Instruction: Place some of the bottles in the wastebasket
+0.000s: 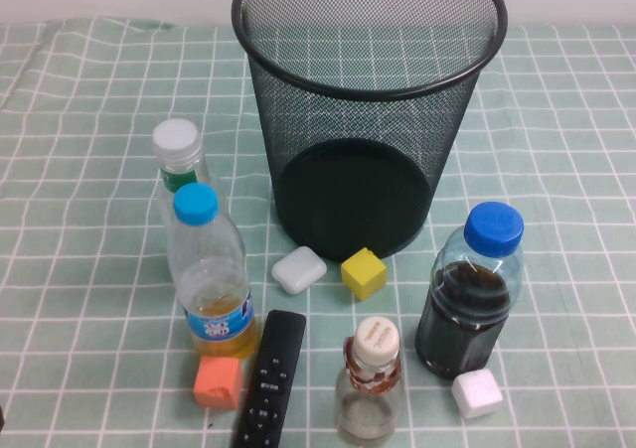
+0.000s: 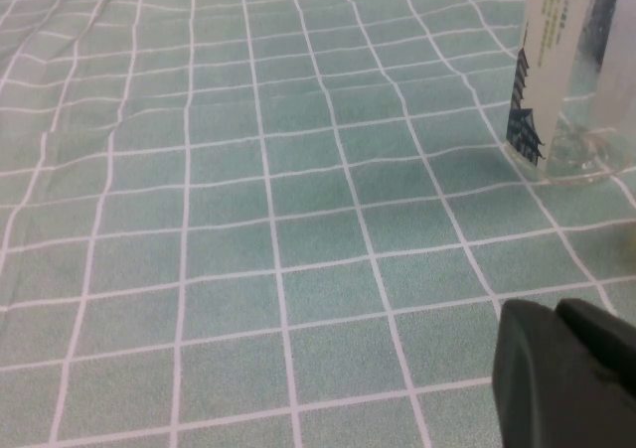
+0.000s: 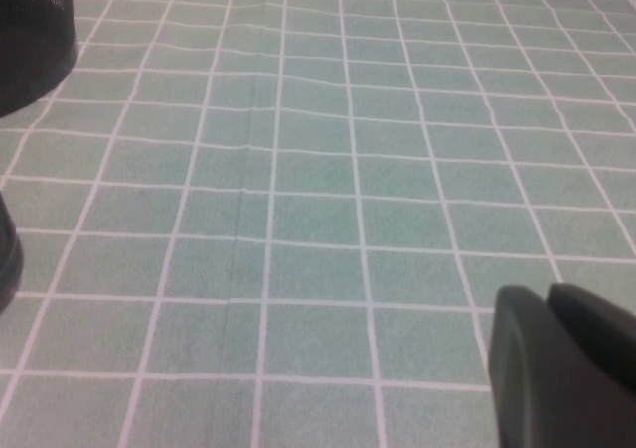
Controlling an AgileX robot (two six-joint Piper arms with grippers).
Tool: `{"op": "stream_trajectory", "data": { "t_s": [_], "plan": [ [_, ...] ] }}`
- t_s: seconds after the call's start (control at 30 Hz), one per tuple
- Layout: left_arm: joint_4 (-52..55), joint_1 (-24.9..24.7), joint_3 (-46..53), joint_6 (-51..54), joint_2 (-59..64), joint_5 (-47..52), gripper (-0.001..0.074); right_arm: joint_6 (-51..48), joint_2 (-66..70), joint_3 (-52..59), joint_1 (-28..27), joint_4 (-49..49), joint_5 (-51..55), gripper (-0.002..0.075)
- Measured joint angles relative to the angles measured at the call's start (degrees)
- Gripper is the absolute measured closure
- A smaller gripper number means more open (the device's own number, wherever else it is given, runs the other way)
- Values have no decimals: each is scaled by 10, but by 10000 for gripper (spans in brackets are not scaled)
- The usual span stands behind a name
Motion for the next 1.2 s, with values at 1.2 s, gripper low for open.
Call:
{"op": "stream_trajectory", "data": {
  "t_s": [1.2],
  "plan": [
    [-333, 0, 0, -1, 0, -194, 741, 0, 0, 0, 0, 0, 0, 734]
  ]
}}
